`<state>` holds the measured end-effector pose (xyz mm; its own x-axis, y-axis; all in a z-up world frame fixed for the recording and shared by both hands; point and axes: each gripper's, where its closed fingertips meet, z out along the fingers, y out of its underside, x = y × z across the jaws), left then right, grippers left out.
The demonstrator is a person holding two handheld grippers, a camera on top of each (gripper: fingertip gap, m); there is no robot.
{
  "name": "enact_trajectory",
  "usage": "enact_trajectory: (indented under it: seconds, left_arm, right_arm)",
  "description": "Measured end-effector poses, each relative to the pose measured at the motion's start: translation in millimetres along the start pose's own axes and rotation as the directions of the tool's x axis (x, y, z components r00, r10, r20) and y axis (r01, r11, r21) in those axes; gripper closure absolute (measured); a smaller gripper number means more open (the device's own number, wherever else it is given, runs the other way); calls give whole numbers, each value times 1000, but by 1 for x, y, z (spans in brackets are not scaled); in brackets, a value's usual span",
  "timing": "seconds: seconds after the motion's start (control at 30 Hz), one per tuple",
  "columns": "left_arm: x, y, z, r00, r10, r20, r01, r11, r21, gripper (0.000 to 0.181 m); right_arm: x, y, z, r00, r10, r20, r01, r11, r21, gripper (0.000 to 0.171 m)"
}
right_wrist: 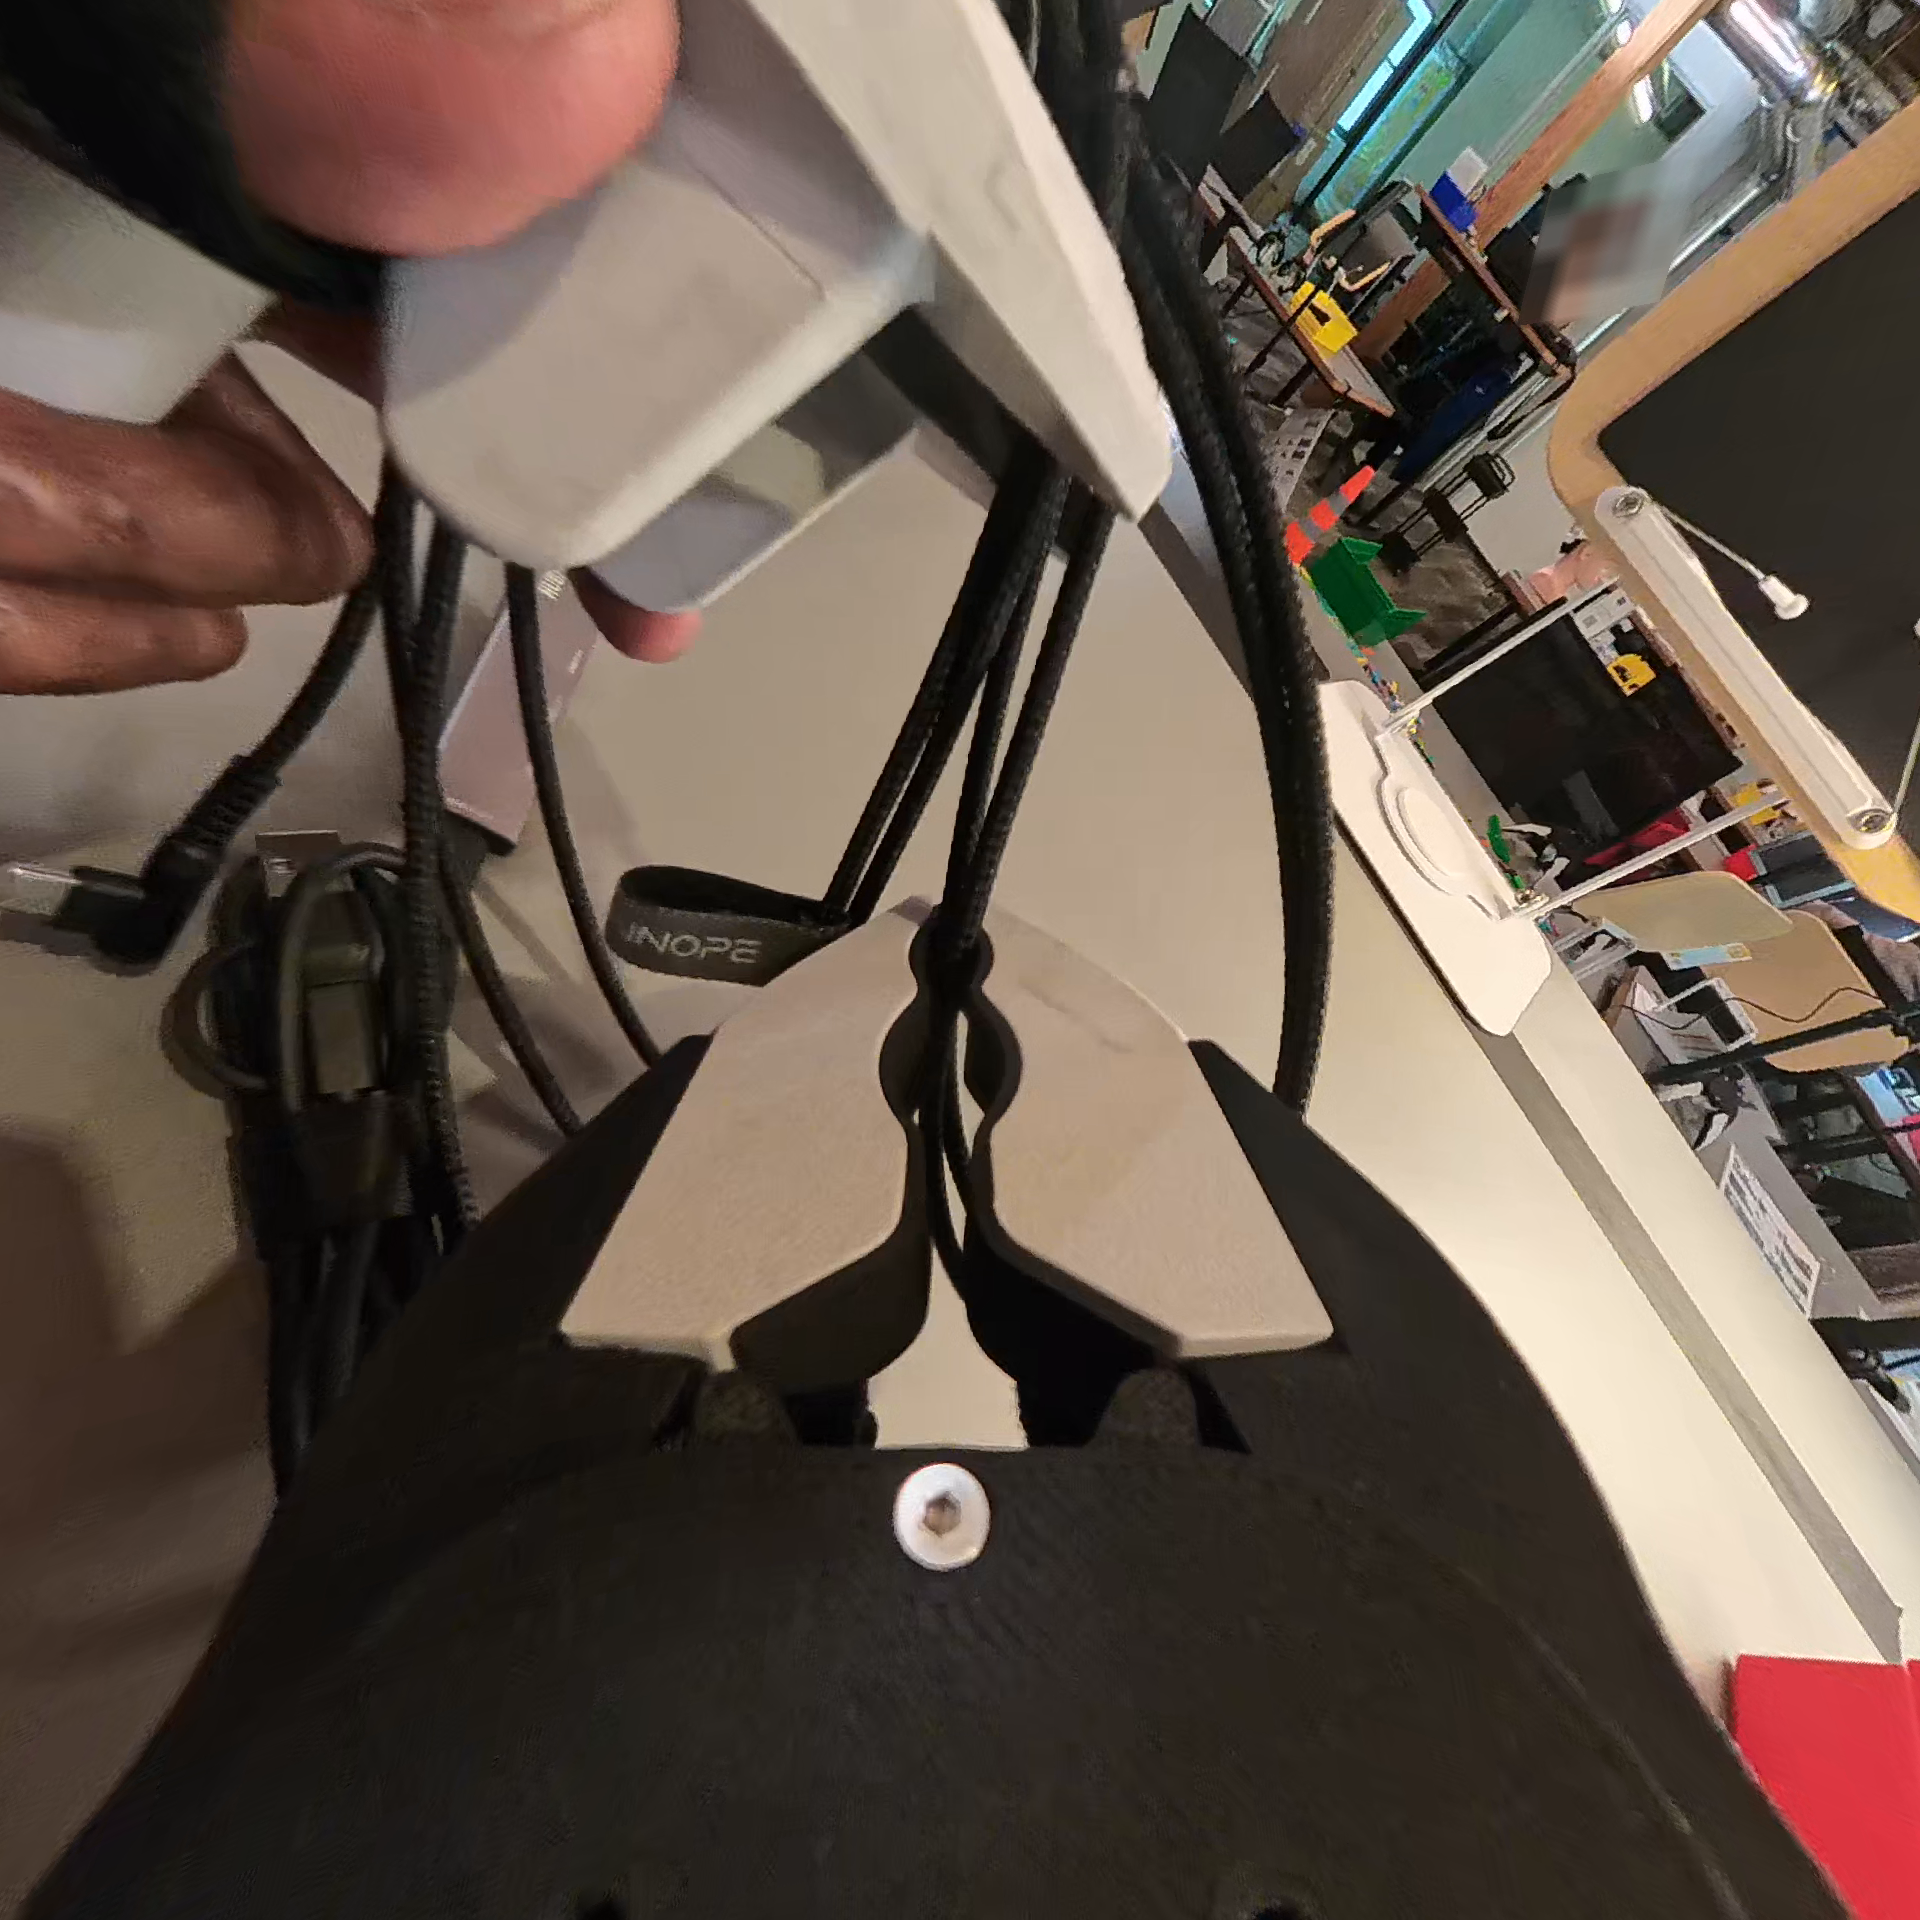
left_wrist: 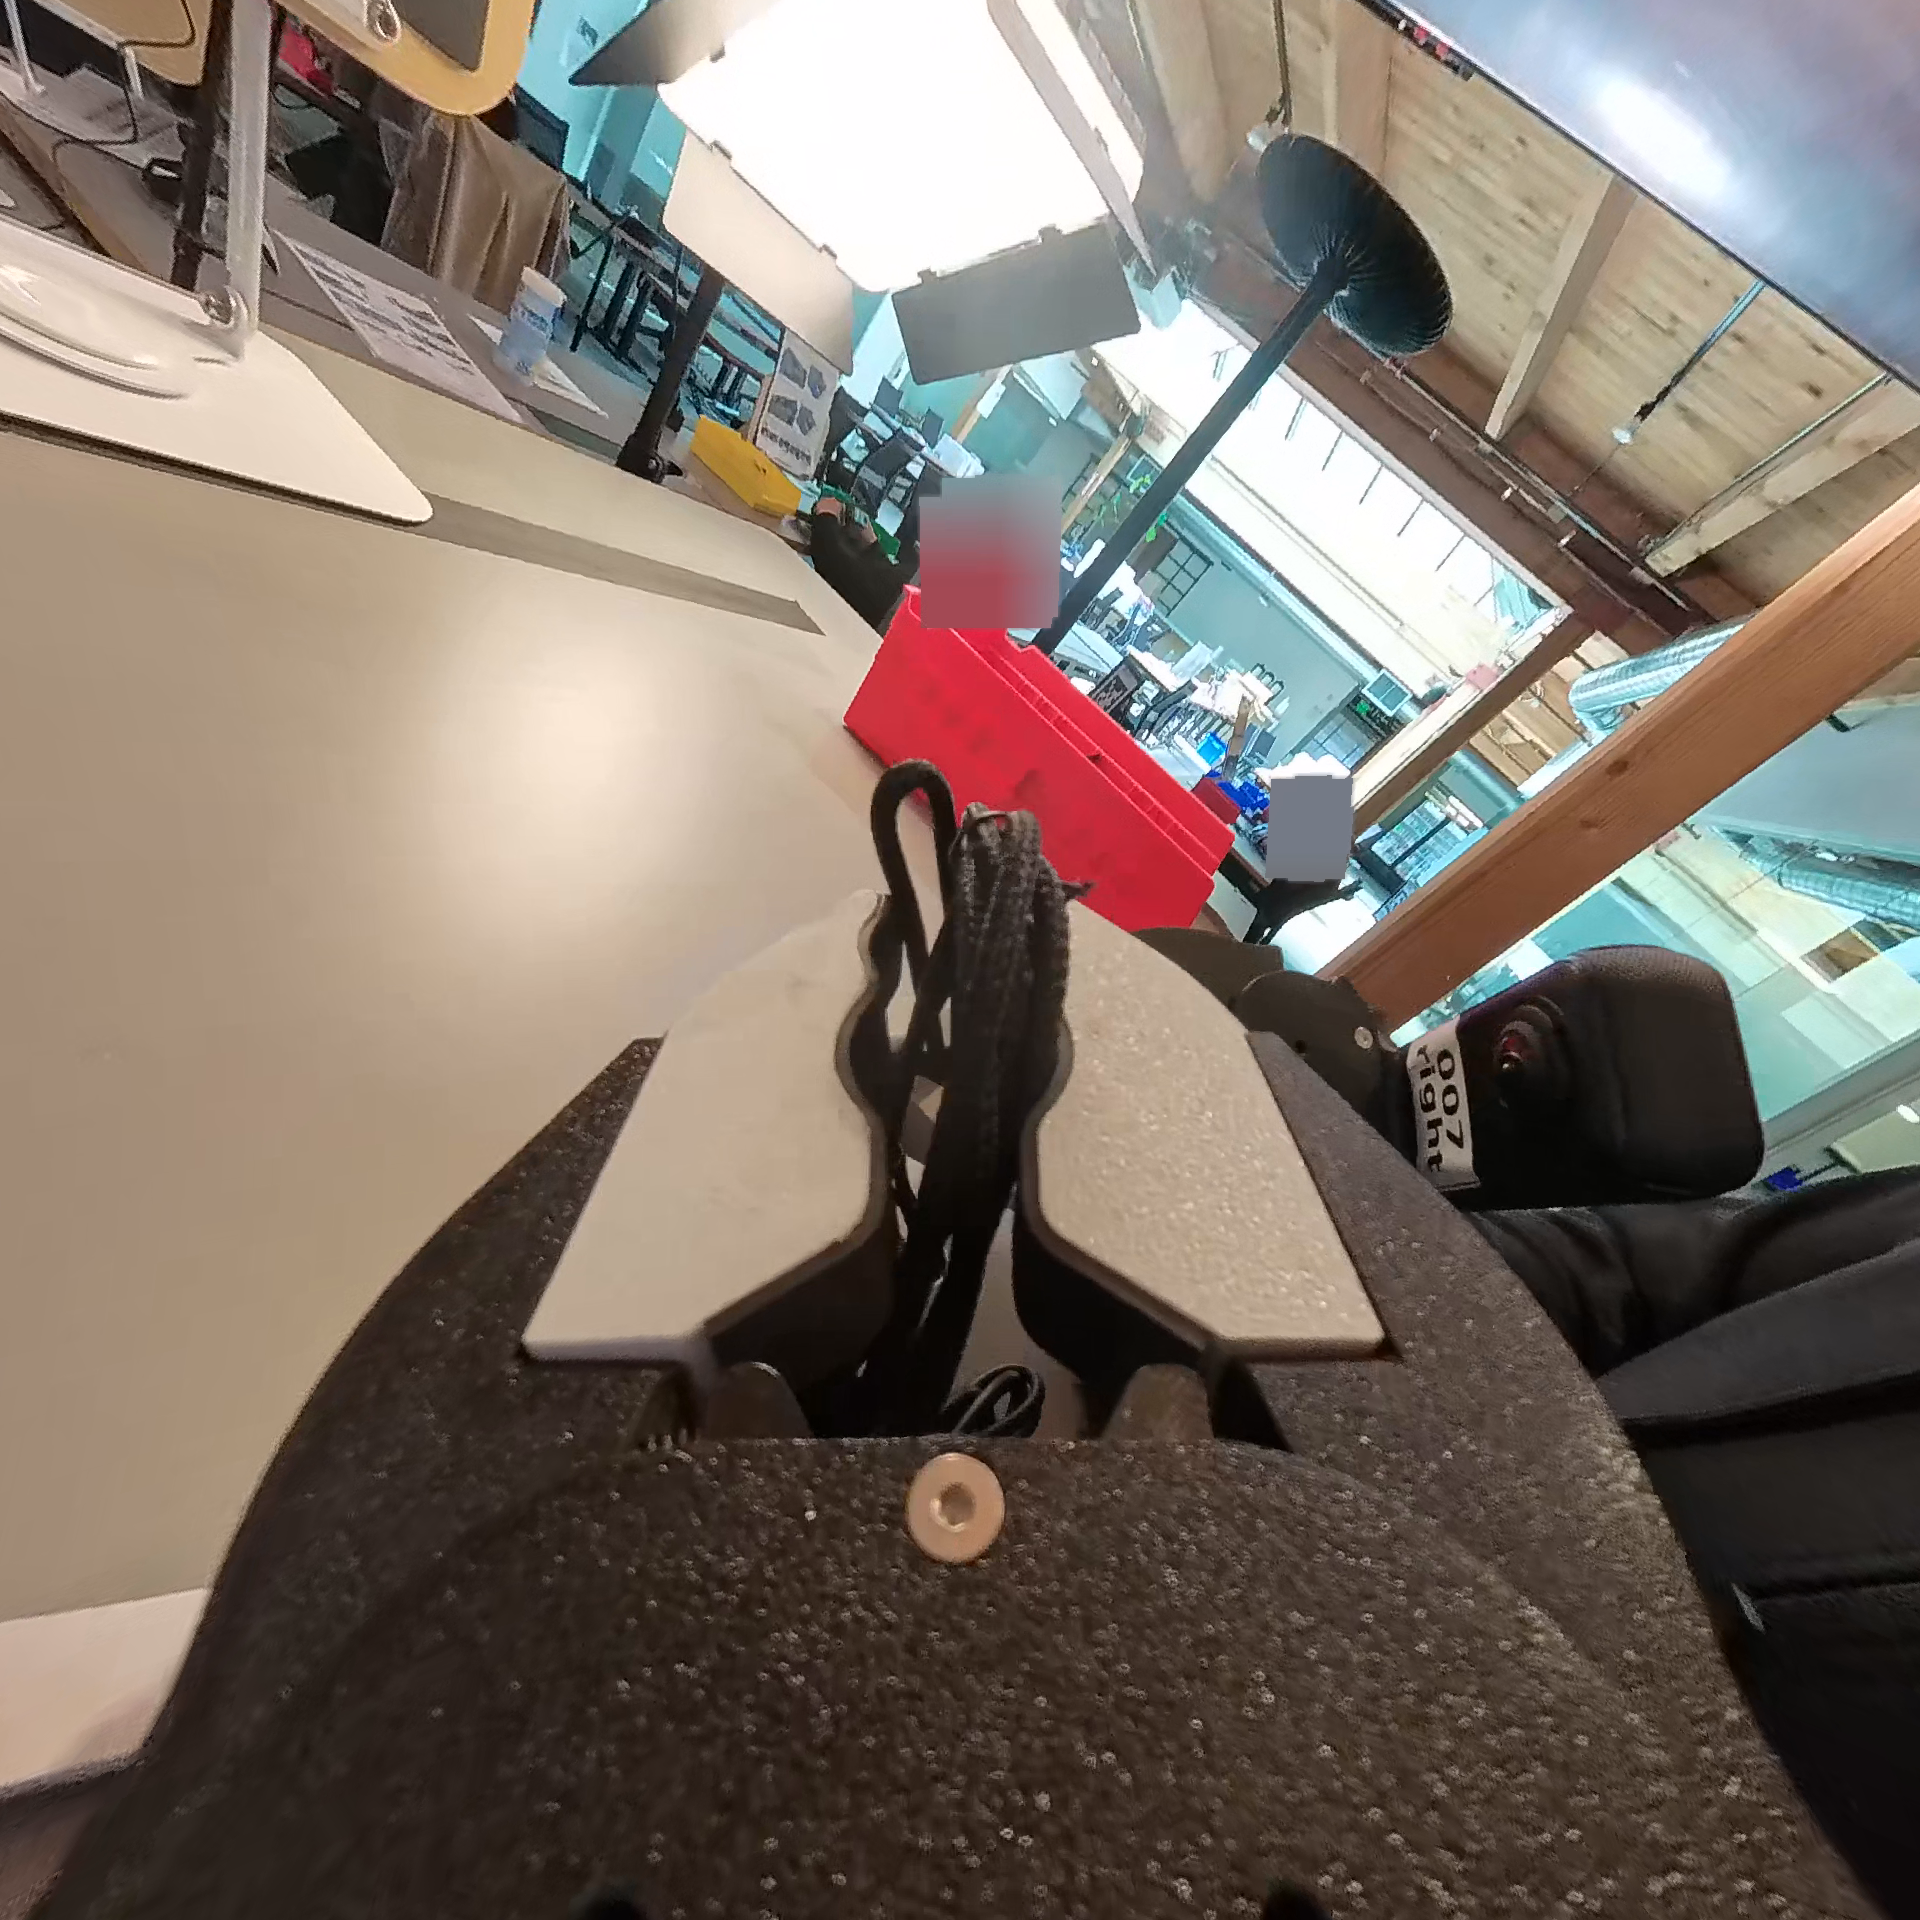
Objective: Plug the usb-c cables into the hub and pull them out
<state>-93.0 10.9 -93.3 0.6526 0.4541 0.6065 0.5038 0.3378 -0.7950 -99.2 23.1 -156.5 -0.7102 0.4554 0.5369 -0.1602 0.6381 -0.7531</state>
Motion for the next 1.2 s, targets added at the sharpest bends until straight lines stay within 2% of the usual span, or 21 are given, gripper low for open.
enact_trajectory:
  seconds: [0.2,0.43,0.57,0.67,0.73,0.83,0.9,0.93,1.03,1.2]
  left_arm:
    - [-5,1,-1,998,-59,-3,59,998,17,160]
    - [-5,0,-5,999,17,46,-18,1000,18,171]
    - [-4,-6,-9,991,83,100,-87,996,36,173]
    - [-6,-11,-12,979,139,150,-142,990,14,173]
    - [-1,-11,-11,983,140,117,-141,990,-1,173]
    - [15,-5,-5,987,161,17,-159,985,-62,173]
    - [28,0,-2,980,193,-49,-198,974,-108,173]
    - [35,3,0,975,207,-86,-217,967,-130,173]
    - [55,6,1,954,234,-186,-262,955,-141,173]
    - [73,-3,1,948,163,-273,-183,982,-50,173]
  right_arm:
    - [-1,-5,-5,1000,-17,-19,18,999,36,171]
    - [-6,-14,-12,998,-54,-25,56,994,93,168]
    - [-10,-24,-28,996,-83,23,79,985,151,147]
    - [-6,-39,-46,994,-104,25,95,968,230,143]
    - [4,-45,-54,996,-93,13,86,964,251,137]
    - [19,-35,-48,996,-55,77,41,984,175,109]
    - [19,-23,-43,977,-7,211,-12,996,85,86]
    - [13,-19,-45,954,17,299,-35,998,54,83]
    - [-11,-17,-56,863,55,502,-76,997,22,91]
    - [-29,-31,-51,853,94,513,-131,991,36,113]
